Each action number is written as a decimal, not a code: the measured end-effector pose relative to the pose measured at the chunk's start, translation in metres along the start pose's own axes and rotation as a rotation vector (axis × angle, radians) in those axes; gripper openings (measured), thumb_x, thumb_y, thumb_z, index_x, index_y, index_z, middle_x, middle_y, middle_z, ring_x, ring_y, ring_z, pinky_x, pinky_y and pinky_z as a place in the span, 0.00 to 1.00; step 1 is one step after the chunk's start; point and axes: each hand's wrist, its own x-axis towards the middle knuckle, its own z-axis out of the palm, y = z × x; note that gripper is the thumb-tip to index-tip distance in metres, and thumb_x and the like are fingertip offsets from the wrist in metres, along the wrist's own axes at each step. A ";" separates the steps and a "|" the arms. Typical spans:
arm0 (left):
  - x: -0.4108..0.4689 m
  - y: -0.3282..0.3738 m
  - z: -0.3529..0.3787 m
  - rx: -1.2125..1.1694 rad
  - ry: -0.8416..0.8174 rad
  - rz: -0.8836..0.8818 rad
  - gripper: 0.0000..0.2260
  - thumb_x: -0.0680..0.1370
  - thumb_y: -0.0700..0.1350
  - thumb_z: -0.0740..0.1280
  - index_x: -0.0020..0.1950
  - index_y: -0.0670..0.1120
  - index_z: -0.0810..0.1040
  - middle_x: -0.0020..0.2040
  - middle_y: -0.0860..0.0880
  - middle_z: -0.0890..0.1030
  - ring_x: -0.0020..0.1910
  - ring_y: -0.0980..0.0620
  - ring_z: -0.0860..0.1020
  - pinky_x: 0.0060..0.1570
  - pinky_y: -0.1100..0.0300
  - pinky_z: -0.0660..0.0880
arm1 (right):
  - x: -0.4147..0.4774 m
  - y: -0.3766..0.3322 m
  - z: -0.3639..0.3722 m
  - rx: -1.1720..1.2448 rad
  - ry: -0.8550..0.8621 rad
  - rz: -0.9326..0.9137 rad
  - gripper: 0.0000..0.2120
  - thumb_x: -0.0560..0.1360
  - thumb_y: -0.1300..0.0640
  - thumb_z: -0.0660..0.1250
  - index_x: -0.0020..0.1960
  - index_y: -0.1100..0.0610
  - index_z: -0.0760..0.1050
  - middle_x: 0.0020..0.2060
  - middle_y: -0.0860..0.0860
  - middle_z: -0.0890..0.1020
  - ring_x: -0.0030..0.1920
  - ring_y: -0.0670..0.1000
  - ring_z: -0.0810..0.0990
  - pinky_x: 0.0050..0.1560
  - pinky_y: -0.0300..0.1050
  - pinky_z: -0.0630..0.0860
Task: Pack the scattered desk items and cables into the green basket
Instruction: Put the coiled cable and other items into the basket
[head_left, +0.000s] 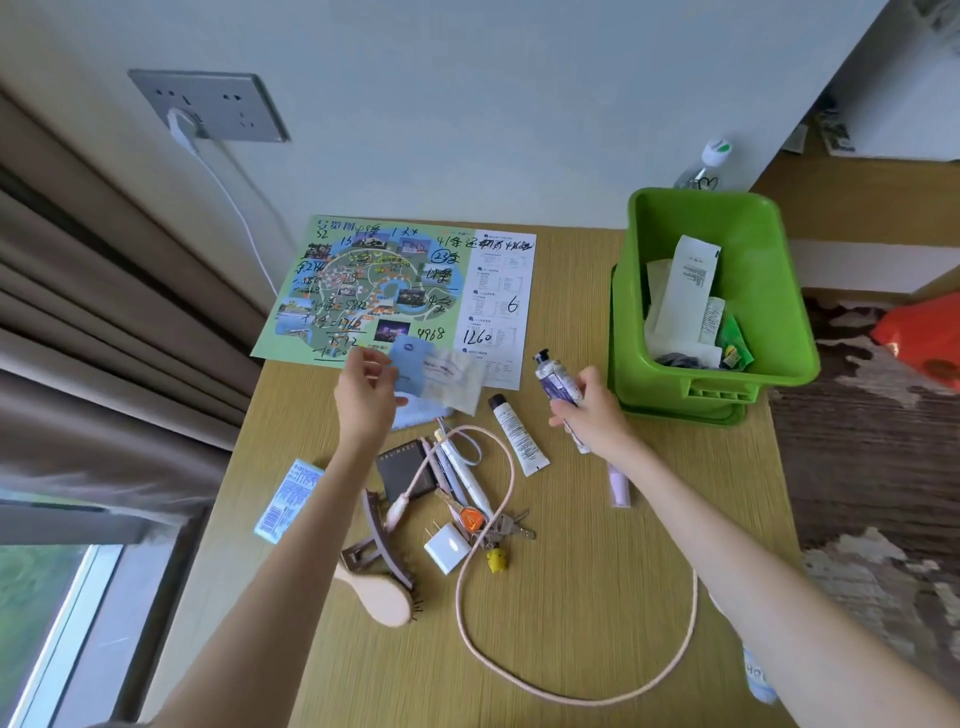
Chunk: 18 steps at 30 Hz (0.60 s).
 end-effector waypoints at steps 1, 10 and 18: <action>0.002 -0.002 0.001 -0.041 0.050 -0.049 0.02 0.79 0.36 0.63 0.50 0.41 0.71 0.46 0.44 0.76 0.40 0.50 0.78 0.28 0.65 0.78 | -0.001 0.001 -0.002 0.016 -0.022 0.010 0.08 0.80 0.62 0.61 0.54 0.59 0.62 0.49 0.56 0.79 0.44 0.52 0.84 0.49 0.60 0.79; -0.004 -0.018 0.007 0.489 0.063 0.036 0.07 0.76 0.45 0.69 0.52 0.46 0.74 0.54 0.45 0.74 0.51 0.45 0.75 0.40 0.51 0.76 | -0.016 0.039 -0.016 -0.190 0.157 0.033 0.05 0.79 0.65 0.60 0.54 0.60 0.68 0.41 0.56 0.72 0.32 0.50 0.69 0.28 0.42 0.63; -0.034 0.004 0.063 0.546 -0.380 0.489 0.08 0.77 0.36 0.63 0.54 0.44 0.77 0.53 0.45 0.75 0.51 0.45 0.75 0.43 0.48 0.76 | -0.039 0.069 -0.038 -0.522 0.306 0.024 0.17 0.74 0.51 0.72 0.49 0.61 0.69 0.45 0.55 0.75 0.40 0.56 0.75 0.34 0.45 0.66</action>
